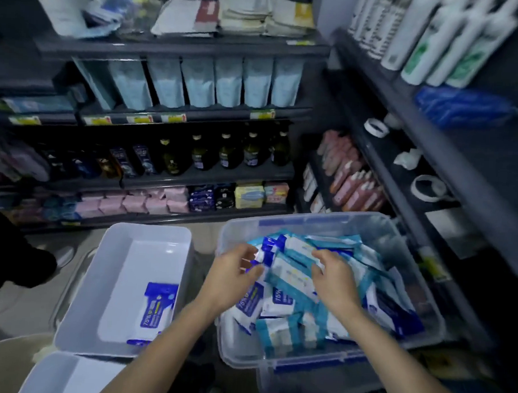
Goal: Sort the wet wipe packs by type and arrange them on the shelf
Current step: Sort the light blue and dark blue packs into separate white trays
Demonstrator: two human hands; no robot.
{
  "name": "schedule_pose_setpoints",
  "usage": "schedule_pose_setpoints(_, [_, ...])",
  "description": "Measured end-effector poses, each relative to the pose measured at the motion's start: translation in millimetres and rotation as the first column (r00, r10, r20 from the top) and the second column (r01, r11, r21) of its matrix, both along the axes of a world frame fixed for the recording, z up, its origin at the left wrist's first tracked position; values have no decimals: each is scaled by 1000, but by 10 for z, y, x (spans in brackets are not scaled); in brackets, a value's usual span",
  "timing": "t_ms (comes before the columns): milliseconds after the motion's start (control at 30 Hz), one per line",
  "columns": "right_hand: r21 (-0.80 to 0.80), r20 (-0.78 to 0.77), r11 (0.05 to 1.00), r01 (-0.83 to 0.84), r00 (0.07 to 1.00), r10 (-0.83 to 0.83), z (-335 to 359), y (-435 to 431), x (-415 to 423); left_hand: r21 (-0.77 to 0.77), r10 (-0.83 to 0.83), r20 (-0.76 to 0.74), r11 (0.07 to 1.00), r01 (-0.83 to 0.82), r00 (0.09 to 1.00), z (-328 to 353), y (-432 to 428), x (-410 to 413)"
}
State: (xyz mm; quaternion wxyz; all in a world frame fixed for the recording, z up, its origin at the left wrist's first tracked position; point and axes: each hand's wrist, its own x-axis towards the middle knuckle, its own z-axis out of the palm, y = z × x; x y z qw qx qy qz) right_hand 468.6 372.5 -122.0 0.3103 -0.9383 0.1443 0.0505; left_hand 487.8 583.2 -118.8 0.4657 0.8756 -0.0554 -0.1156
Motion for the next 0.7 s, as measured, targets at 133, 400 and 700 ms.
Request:
schedule_pose_setpoints(133, [-310,-155,948,-66,988,18,-127,-538,-134,272,-273,85,932,241,958,-122,-421,-1])
schedule_pose_setpoints(400, [-267,-256,964,22,962,-93,-112,-756,-205,777,-558,-189,419,471,808,-266,-986,103])
schedule_pose_setpoints(700, [321,-7,907,272,958,-285,-149,-831,-306,665,-260,-116,697,270,959,-96,-895,151])
